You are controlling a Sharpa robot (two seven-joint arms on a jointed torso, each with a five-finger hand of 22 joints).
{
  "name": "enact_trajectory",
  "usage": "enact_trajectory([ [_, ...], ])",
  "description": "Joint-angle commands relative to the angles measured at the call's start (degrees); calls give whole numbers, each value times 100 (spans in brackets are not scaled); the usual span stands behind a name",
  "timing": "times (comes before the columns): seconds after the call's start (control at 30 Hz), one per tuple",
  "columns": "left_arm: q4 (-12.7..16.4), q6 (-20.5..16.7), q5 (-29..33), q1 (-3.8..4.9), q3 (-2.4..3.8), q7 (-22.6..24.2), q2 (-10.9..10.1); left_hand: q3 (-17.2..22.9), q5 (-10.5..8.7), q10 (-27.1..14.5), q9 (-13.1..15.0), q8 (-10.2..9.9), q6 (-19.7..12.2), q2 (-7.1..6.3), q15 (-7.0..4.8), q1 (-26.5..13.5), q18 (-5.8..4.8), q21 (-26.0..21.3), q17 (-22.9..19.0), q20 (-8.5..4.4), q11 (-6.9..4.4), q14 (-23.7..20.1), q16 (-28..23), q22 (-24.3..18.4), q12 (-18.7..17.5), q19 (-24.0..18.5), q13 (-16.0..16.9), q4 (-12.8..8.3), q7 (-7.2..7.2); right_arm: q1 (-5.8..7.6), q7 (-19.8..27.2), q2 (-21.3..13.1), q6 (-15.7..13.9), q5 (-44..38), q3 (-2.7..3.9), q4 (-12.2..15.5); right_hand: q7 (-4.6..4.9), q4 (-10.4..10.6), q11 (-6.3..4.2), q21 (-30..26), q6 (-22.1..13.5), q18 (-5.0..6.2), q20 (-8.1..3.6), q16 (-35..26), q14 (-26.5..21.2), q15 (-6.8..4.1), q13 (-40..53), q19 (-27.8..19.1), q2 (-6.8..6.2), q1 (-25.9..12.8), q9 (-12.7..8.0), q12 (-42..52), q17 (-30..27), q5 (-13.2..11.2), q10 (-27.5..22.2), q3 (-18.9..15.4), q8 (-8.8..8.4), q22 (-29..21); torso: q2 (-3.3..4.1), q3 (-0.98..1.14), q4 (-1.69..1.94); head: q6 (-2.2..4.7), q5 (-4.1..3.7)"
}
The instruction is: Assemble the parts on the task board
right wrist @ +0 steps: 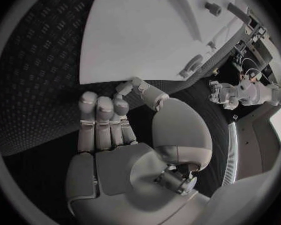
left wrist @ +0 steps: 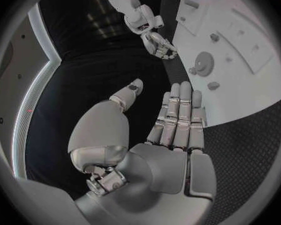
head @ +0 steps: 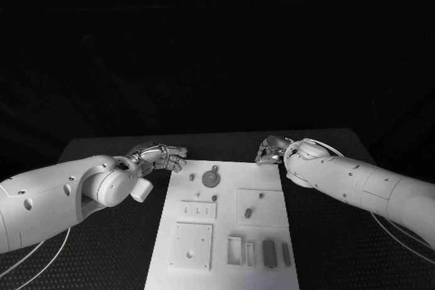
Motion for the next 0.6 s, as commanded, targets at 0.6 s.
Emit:
enact_trajectory([
  [0.6,9,37,-44,8,5,2,-4,-34,16,-9,-5,33,42,82,-20,-43,-23,-12,-13,-16,-31,10,31,79,35,13,8,-12,13,-68,8,12,-118,-397,-28,15,-133,-130,-167,87,1162,311,-58,84,84,-93,-3,98,167,211,63,61,5,-27,-500,136,158,16,1,-5,4,20,-9],
])
